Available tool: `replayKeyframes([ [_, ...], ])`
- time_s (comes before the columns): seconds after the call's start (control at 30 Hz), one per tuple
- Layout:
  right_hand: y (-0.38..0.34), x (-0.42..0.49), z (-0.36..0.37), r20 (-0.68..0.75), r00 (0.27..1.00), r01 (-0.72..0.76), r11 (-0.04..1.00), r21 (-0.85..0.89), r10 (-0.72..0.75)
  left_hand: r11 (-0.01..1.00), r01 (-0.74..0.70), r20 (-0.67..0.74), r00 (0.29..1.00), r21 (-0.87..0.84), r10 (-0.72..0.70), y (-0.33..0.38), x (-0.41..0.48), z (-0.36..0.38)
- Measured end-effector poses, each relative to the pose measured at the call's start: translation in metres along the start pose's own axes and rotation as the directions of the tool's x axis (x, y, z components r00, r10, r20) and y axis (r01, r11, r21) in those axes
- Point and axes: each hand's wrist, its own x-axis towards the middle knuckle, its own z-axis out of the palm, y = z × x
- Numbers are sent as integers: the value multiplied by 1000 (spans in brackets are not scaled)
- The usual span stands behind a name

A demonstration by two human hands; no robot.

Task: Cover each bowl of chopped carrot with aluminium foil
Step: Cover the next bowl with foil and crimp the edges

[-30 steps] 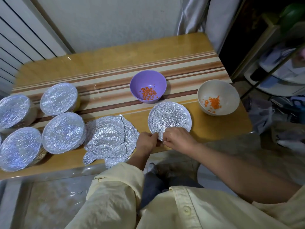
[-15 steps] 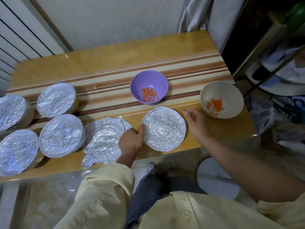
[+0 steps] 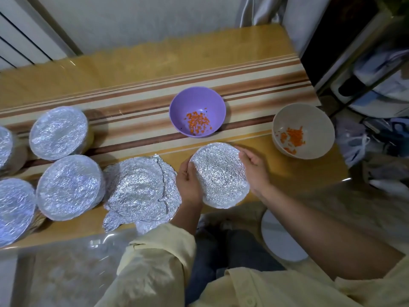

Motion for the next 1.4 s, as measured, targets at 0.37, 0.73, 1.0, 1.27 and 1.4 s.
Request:
replayKeyframes([
  [0.37, -23, 13, -17, 172, 985, 36, 992, -121, -14, 998, -12, 170, 985, 65, 1, 0, 11, -8],
  [0.73, -18, 14, -5, 291, 956, 93, 974, -208, -30, 984, -131, 165, 980, 119, 110, -6, 13, -7],
  [1.0, -28, 17, -16, 373, 928, 120, 945, -305, 2, 981, -138, 235, 966, 136, 103, -2, 16, -10],
  [1.27, -20, 34, 5, 389, 916, 251, 897, -363, -99, 976, -169, 273, 954, 139, 126, 2, 19, -10],
  [1.4, -16, 33, 7, 366, 924, 251, 894, -371, -107, 974, -176, 270, 954, 142, 133, 0, 18, -9],
])
